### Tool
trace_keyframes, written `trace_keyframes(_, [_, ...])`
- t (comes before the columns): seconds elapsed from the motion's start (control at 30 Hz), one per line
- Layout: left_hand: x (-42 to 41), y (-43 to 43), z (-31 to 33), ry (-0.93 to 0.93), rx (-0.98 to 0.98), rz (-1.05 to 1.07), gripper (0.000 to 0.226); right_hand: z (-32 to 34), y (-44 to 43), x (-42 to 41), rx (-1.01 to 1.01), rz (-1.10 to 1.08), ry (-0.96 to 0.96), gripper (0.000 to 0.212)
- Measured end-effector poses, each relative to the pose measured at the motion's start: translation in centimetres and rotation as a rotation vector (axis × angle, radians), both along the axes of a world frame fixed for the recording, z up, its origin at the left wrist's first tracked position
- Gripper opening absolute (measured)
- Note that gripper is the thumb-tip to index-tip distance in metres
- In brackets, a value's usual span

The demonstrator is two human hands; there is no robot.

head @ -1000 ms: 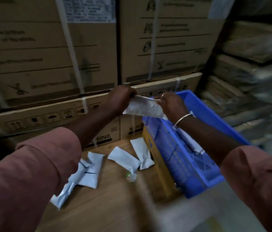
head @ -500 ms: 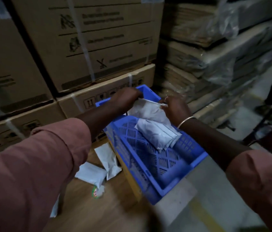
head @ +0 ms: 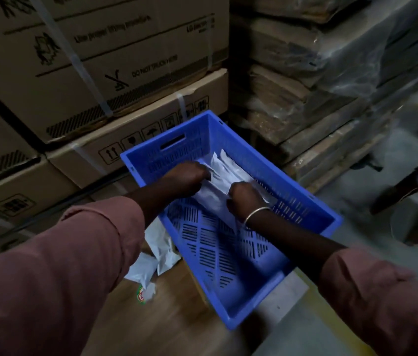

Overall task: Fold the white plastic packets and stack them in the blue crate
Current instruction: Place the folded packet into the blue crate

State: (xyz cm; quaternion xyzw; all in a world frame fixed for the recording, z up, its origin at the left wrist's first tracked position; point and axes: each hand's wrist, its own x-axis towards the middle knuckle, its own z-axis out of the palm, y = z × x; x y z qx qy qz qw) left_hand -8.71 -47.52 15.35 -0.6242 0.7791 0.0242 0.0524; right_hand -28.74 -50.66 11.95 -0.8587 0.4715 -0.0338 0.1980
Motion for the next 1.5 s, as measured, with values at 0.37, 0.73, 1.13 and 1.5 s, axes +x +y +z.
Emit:
trace_keyframes(0.37, [-0.9,-2.1,-3.7,0.058,-0.056,0.061,0.020,-1.6,0.2,-0.2,-0.017,-0.010,0.036,0.020])
trace_keyframes(0.73, [-0.7,-1.4,-2.3,0.028,-0.103,0.084,0.025,-2.3,-0.9,-0.1,-0.166,0.019,0.099,0.052])
trace_keyframes(1.13, [13.7,17.2,3.6,-0.051,-0.554,0.775,0.049,3.1,3.1,11.0,-0.480,0.153,-0.390,0.046])
trace_keyframes(1.5, [23.0,47.7,0.3,-0.067,-0.533,1.280,0.051,3.8,30.3,33.6,-0.367,0.734,-0.546,0.045])
